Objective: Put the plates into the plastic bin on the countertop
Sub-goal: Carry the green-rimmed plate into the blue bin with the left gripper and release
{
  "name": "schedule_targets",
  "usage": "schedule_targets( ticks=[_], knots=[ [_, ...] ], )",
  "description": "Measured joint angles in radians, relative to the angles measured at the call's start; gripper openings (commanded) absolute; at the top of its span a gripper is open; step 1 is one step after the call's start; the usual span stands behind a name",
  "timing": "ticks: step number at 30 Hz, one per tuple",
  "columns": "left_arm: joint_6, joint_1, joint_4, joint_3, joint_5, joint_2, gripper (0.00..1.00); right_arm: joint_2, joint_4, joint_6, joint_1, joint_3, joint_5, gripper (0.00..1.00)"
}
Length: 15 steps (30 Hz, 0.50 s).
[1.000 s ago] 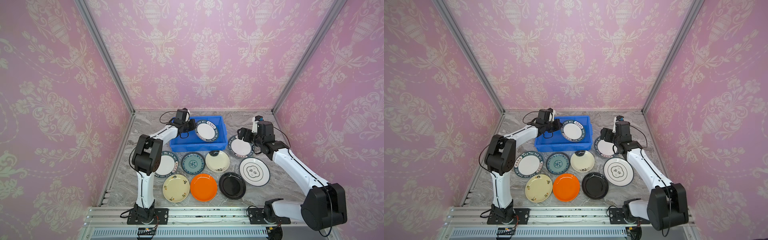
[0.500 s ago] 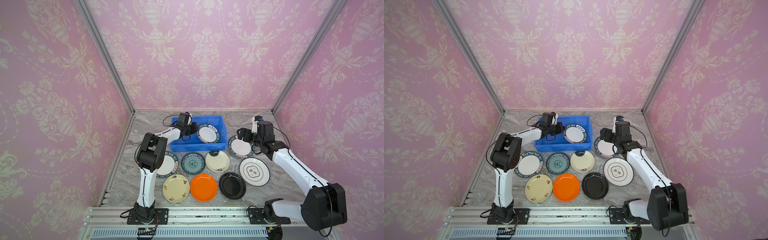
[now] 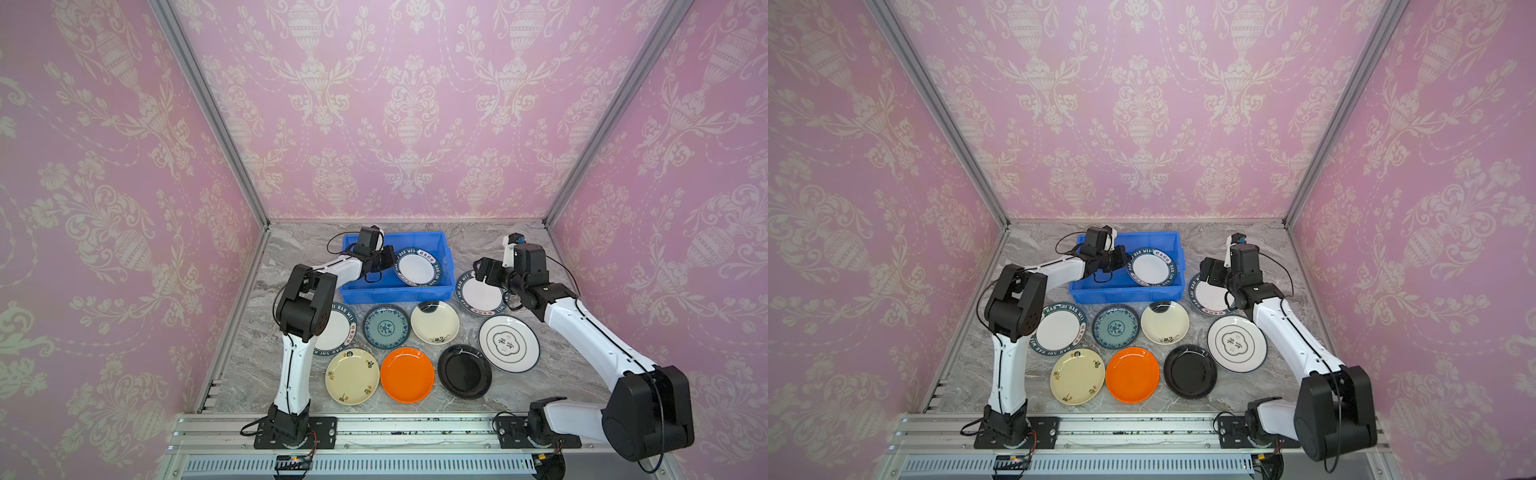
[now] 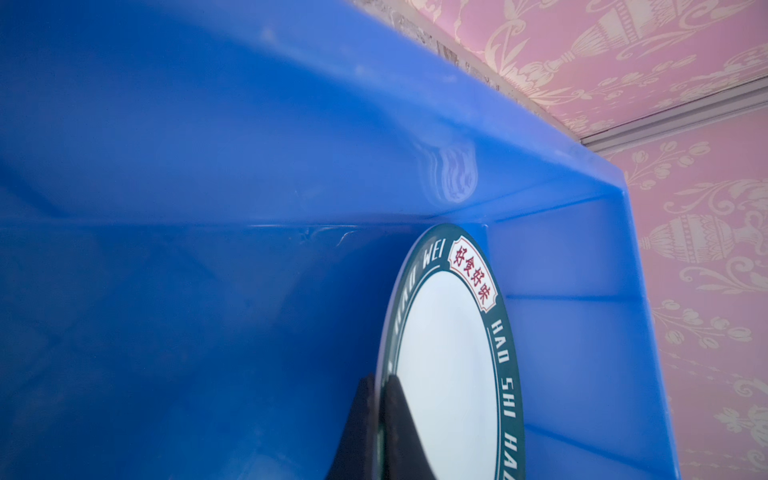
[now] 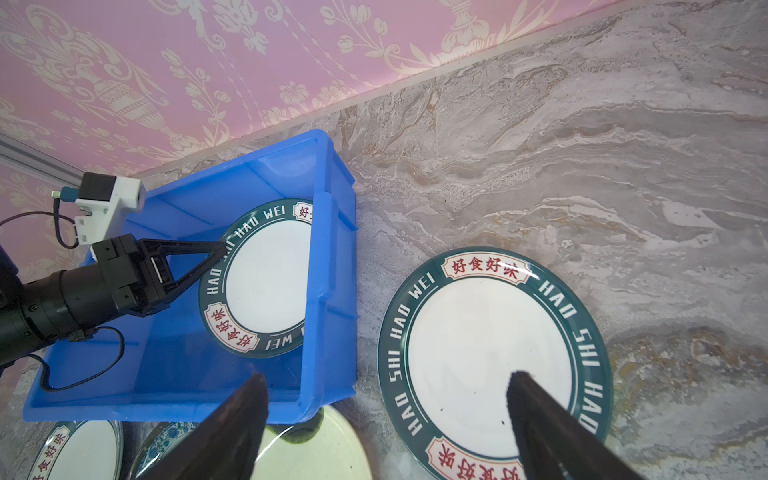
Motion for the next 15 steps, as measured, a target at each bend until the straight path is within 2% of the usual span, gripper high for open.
schedule_targets(
  ticks=[4, 9, 15],
  knots=[
    [0.000, -0.001, -0.003, 0.002, -0.002, 0.000, 0.02, 0.003, 0.010, 0.008, 0.000, 0.000, -0.008, 0.91],
    [0.003, -0.003, -0.014, 0.022, -0.007, 0.014, 0.17, 0.020, 0.017, 0.020, 0.000, 0.000, -0.024, 0.91],
    [0.015, -0.012, -0.054, 0.029, -0.029, 0.042, 0.27, 0.024, 0.017, 0.022, 0.000, 0.000, -0.034, 0.91]
  ],
)
